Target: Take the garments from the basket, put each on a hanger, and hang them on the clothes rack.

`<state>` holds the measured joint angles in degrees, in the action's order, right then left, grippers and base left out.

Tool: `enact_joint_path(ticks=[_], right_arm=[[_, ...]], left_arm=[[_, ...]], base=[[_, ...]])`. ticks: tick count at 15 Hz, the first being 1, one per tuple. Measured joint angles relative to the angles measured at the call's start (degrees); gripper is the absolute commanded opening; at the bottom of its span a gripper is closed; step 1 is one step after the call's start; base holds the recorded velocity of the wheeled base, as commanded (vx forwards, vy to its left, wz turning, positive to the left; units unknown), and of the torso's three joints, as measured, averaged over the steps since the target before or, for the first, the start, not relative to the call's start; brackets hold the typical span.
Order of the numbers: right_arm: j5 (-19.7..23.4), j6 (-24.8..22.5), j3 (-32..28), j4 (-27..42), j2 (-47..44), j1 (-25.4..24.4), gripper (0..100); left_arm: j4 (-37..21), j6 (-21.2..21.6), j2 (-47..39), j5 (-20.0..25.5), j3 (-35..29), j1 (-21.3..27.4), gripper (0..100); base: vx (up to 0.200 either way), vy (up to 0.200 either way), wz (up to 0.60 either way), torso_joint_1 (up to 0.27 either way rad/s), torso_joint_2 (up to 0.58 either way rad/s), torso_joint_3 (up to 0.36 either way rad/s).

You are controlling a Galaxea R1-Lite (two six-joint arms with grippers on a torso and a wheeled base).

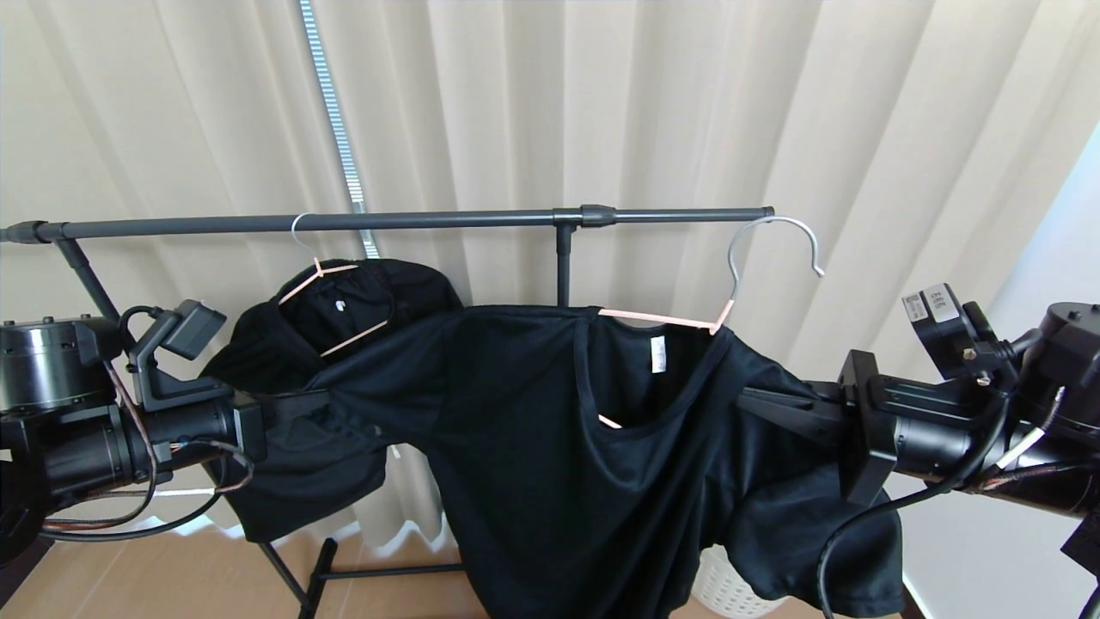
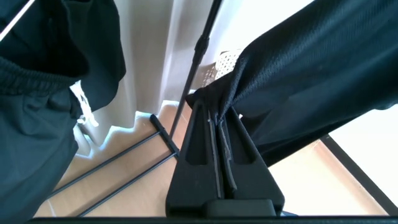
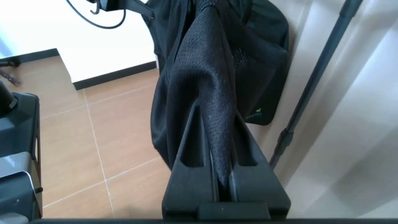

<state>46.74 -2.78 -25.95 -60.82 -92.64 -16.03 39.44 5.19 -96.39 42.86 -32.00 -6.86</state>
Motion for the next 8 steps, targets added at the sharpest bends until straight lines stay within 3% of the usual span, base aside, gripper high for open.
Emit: enact_joint_path(ticks=[8], right_arm=[[2.3,0.1,-0.2,-0.1,0.0,1.7,0]], left_arm=[[0.0,0.1,-0.3,0.0,-0.1,-0.1,0]], base=[[0.0,0.0,0.0,0.0,0.0,0.0]])
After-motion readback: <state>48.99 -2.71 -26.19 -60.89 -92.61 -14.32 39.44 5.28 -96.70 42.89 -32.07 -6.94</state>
